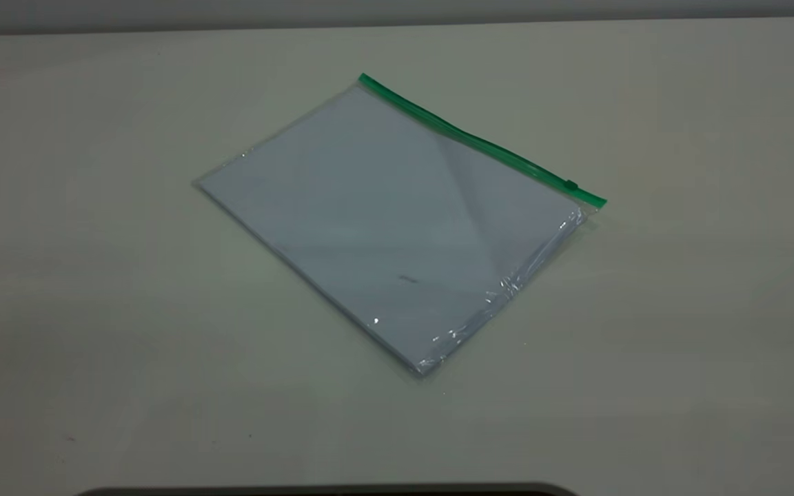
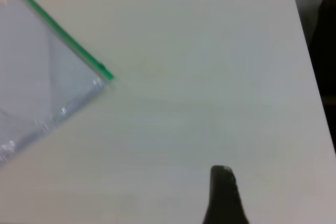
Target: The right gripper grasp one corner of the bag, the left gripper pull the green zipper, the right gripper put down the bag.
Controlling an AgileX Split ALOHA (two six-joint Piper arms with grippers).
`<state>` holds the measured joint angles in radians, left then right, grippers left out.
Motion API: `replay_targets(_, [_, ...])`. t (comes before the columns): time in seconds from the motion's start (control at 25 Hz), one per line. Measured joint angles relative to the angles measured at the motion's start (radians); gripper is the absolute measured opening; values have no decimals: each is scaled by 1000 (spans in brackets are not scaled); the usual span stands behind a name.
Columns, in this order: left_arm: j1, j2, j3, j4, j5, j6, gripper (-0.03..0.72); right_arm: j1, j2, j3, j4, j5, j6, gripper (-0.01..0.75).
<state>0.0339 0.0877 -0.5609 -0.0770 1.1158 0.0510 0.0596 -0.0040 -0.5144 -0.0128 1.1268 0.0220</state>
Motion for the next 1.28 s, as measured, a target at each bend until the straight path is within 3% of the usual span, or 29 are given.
replay_targets(0.32, [1,450,-190,4,-156,-3,555,0,375,-149,31,-84,30,556])
replay_targets(0.64, [3,868,-228,-68,-516,59,555,0,790,-150,149,-328,1,556])
replay_targets(0.8, [3,1078,-279,-174,-658,196,555,0,986,-150,296,-450,-163,556])
replay_targets(1.0, [3,1293,-378,-319,-716,415,555,0,1251,-152,521,-584,-478,556])
replay_targets(1.28, [3,1449,-437,-507,-744,674,555,0,1567,-157,1051,-609,-931,556])
